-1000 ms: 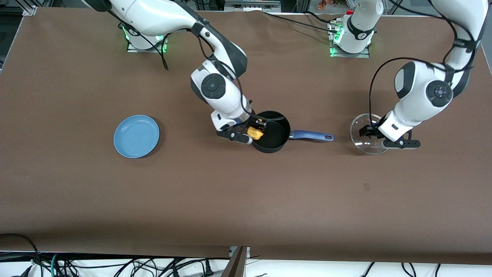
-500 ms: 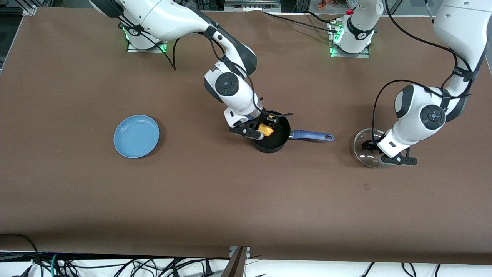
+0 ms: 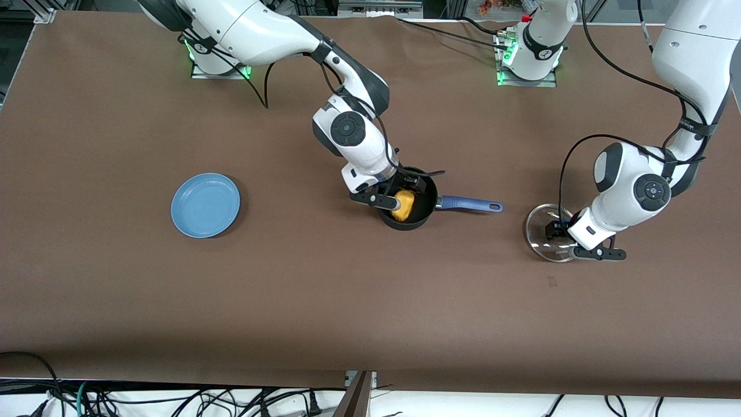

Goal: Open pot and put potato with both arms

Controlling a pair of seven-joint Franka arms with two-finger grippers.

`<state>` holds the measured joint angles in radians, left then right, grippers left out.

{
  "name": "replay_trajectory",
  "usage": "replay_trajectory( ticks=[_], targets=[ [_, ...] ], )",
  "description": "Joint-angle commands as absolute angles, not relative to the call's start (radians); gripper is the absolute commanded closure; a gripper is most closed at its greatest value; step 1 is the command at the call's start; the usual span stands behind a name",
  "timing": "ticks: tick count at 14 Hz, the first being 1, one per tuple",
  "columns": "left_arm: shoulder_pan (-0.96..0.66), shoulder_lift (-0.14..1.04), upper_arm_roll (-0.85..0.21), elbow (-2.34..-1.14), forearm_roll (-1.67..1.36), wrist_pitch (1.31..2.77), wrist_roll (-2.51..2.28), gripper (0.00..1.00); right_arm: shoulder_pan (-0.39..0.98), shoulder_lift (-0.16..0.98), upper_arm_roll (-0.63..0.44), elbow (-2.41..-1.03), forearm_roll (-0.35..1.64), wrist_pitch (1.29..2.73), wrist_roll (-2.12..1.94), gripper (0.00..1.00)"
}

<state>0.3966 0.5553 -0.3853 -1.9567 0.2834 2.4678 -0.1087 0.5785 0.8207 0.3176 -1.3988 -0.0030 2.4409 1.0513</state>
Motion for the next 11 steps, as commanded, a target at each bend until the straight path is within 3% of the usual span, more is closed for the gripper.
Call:
replay_trajectory(
  ticks=[1, 6, 11],
  targets=[
    [0.397, 0.555, -0.390, -1.925, 0.308, 2.444, -0.097, 0.00, 0.566, 0.819, 0.314, -1.317, -0.057, 2.294, 1.037, 0.01],
    [0.397, 0.493, -0.397, -1.913, 0.310, 2.392, -0.094, 0.00, 0.454, 0.773, 0.313, -1.193, -0.058, 1.965, 0.758, 0.00],
    [0.405, 0.292, -0.446, -1.913, 0.288, 2.237, -0.087, 0.00, 0.270, 0.677, 0.313, -1.195, -0.090, 1.769, 0.501, 0.00]
  ],
)
